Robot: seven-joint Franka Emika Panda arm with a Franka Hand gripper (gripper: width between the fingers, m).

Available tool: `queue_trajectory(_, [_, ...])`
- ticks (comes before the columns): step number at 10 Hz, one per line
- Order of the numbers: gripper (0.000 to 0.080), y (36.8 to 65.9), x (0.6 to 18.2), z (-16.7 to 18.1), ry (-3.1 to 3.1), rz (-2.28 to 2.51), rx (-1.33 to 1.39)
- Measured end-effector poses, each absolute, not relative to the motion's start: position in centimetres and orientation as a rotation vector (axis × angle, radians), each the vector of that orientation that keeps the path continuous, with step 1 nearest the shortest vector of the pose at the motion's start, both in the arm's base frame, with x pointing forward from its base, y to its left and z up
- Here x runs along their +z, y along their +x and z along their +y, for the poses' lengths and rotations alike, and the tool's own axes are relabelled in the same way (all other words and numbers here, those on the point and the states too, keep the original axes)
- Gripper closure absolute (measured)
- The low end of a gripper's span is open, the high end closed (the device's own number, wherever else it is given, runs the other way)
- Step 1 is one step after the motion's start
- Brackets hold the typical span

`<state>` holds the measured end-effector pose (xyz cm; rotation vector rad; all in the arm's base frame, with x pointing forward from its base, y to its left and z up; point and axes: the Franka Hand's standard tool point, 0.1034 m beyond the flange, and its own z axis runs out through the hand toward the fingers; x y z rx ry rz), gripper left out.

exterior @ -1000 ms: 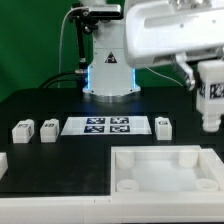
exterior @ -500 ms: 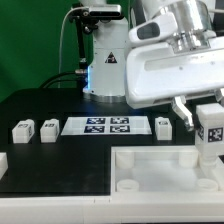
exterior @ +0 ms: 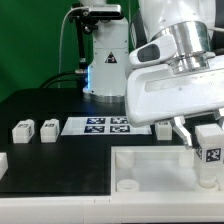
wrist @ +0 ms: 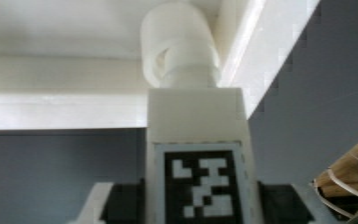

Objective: Assemble one leg

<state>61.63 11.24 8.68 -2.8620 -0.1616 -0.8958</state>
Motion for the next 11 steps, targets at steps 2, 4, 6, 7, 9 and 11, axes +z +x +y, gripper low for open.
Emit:
queue_trajectory(2, [0.0509,61.9,8.3,11.2,-2.863,-0.161,-0.890])
queue_trajectory(4, [0.0509,61.7,7.6,11.2,-2.864,-0.157,-0.888])
queue_trajectory(6, [0.0509,61.6,7.6,11.3,-2.858,-0.156,-0.914])
queue_trajectory(7, [0.0509,61.5,7.6,11.3,-2.856,-0.156,-0.924])
queue_trajectory(9, [0.0509,61.6,7.6,11.3,-2.858,-0.144,-0.928])
queue_trajectory(11, [0.0509,61.7,7.6,11.3,-2.862,-0.146,-0.914])
